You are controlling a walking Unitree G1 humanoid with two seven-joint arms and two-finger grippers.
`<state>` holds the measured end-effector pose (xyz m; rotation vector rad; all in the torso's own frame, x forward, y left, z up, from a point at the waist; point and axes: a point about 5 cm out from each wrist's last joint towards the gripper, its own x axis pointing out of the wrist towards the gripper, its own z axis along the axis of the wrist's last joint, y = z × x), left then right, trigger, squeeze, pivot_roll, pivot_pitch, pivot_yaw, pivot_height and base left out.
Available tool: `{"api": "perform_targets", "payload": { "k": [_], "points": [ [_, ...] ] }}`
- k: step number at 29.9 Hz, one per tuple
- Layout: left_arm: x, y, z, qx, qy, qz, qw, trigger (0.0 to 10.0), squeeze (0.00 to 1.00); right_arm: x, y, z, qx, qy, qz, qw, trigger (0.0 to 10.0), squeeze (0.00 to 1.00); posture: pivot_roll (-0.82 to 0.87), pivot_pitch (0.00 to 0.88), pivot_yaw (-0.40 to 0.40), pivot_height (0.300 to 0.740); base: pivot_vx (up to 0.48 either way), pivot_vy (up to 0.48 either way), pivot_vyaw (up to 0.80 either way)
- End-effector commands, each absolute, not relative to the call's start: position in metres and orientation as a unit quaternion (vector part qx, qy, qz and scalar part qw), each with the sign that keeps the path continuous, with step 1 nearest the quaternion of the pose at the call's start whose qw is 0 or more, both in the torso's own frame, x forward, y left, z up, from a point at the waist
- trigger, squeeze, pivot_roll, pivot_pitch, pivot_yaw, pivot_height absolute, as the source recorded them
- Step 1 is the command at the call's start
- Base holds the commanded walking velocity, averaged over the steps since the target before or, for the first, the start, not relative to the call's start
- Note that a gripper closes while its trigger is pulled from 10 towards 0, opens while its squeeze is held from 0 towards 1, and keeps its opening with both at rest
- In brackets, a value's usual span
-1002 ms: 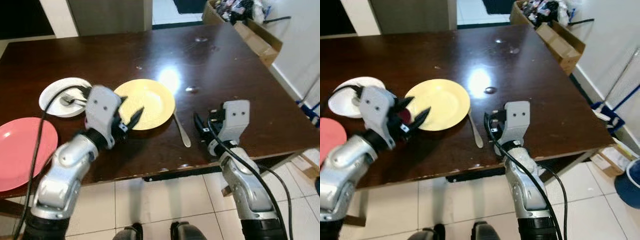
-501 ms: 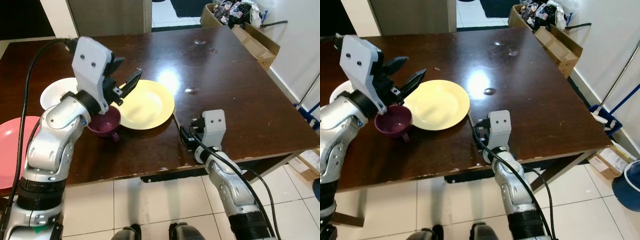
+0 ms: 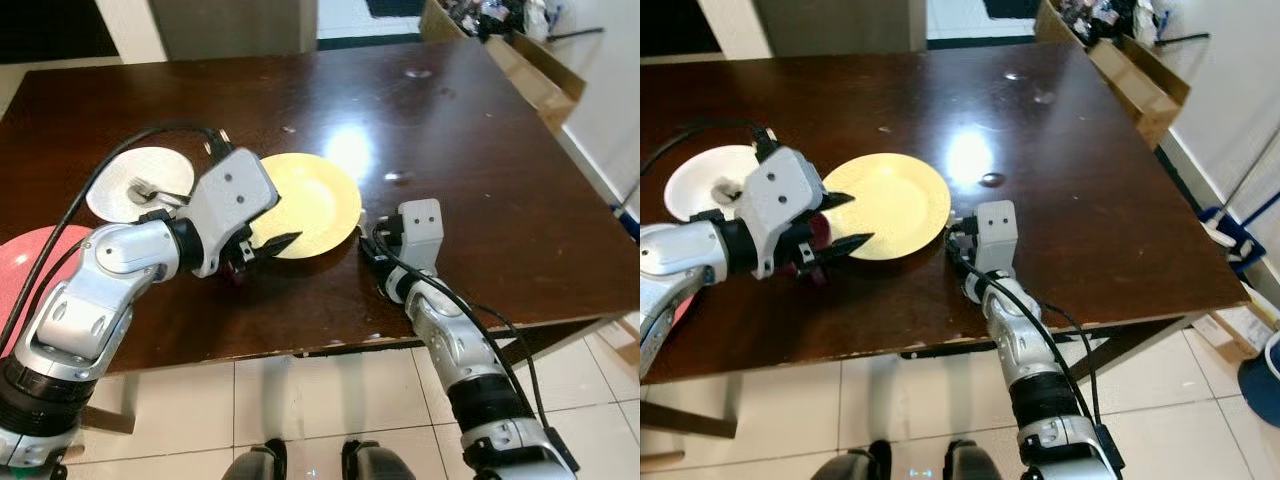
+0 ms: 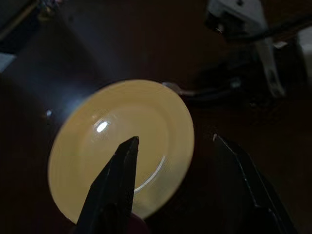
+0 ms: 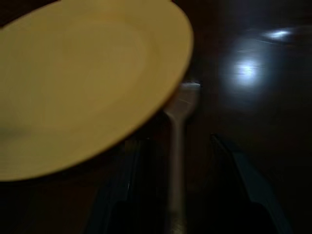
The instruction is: Setting the table
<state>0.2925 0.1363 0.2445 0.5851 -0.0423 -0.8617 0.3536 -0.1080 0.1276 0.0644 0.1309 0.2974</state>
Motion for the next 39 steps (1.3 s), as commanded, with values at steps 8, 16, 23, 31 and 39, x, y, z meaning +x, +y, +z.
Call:
{"api": "perform_targets", "payload": {
  "k": [8,16,23,31,39],
  "points": [
    [0.289,0.133,0.232,0.281,0.000,-0.419,0.863,10.0,0.00,0.350,-0.107,0.104,0.058,0.112,0.164,0.978,0.0,0.00,0.01,0.129,0.092,0.740,0.000,0.000,0.00],
    [0.291,0.133,0.231,0.279,-0.005,-0.416,0.866,10.0,0.00,0.352,-0.109,0.105,0.060,0.107,0.156,0.980,0.0,0.00,0.00,0.121,0.092,0.740,0.000,0.000,0.00],
    [0.294,0.130,0.231,0.273,-0.012,-0.409,0.871,10.0,0.00,0.355,-0.118,0.113,0.072,0.077,0.114,0.988,0.0,0.00,-0.02,0.117,0.090,0.740,0.000,0.000,0.00],
    [0.297,0.128,0.232,0.262,-0.021,-0.402,0.877,10.0,0.00,0.347,-0.141,0.131,0.115,0.030,0.010,0.993,1.1,0.00,-0.04,0.120,0.086,0.740,0.000,0.000,0.00],
    [0.316,0.139,0.238,0.183,-0.063,-0.265,0.945,10.0,0.00,0.313,-0.135,0.196,0.044,-0.155,0.056,0.985,10.0,0.00,-0.11,0.117,0.091,0.740,0.000,0.000,0.00]
  ]
}}
